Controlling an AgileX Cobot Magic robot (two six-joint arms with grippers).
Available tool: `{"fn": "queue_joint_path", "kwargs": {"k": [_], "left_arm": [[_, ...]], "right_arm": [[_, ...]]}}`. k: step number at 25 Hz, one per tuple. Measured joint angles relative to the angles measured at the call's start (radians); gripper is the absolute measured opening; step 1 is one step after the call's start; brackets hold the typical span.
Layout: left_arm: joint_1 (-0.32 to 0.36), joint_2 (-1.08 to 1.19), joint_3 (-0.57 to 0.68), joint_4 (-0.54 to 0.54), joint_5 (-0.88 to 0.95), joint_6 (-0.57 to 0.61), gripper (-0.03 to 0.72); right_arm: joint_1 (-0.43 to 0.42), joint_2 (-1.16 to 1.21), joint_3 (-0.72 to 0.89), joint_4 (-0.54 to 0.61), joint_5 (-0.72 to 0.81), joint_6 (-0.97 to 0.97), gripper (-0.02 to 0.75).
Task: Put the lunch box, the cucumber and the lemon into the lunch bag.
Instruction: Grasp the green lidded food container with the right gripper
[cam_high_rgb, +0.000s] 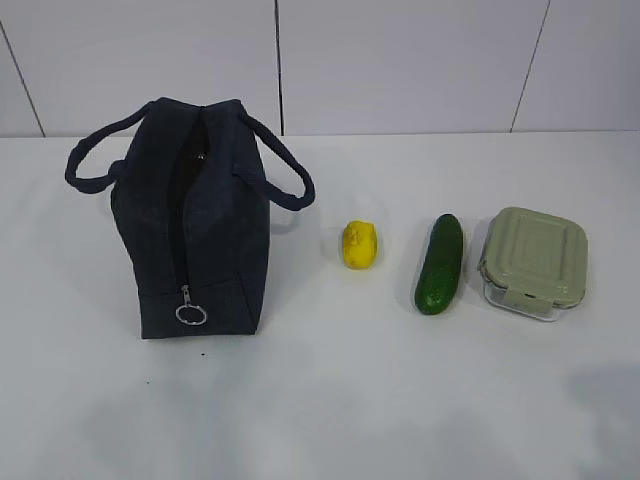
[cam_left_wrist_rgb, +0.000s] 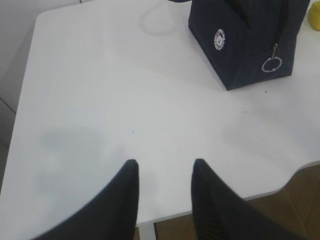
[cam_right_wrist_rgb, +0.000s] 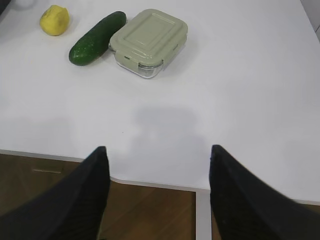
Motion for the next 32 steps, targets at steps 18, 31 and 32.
{"fn": "queue_joint_path", "kwargs": {"k": [18, 31, 32], "left_arm": [[0.000, 0.000, 0.000, 0.000, 0.000, 0.000, 0.239], [0.000, 0.000, 0.000, 0.000, 0.000, 0.000, 0.239], [0.000, 0.000, 0.000, 0.000, 0.000, 0.000, 0.239]], "right_arm": [[0.000, 0.000, 0.000, 0.000, 0.000, 0.000, 0.474], [0.000, 0.000, 0.000, 0.000, 0.000, 0.000, 0.474], [0.000, 0.000, 0.000, 0.000, 0.000, 0.000, 0.474]]}}
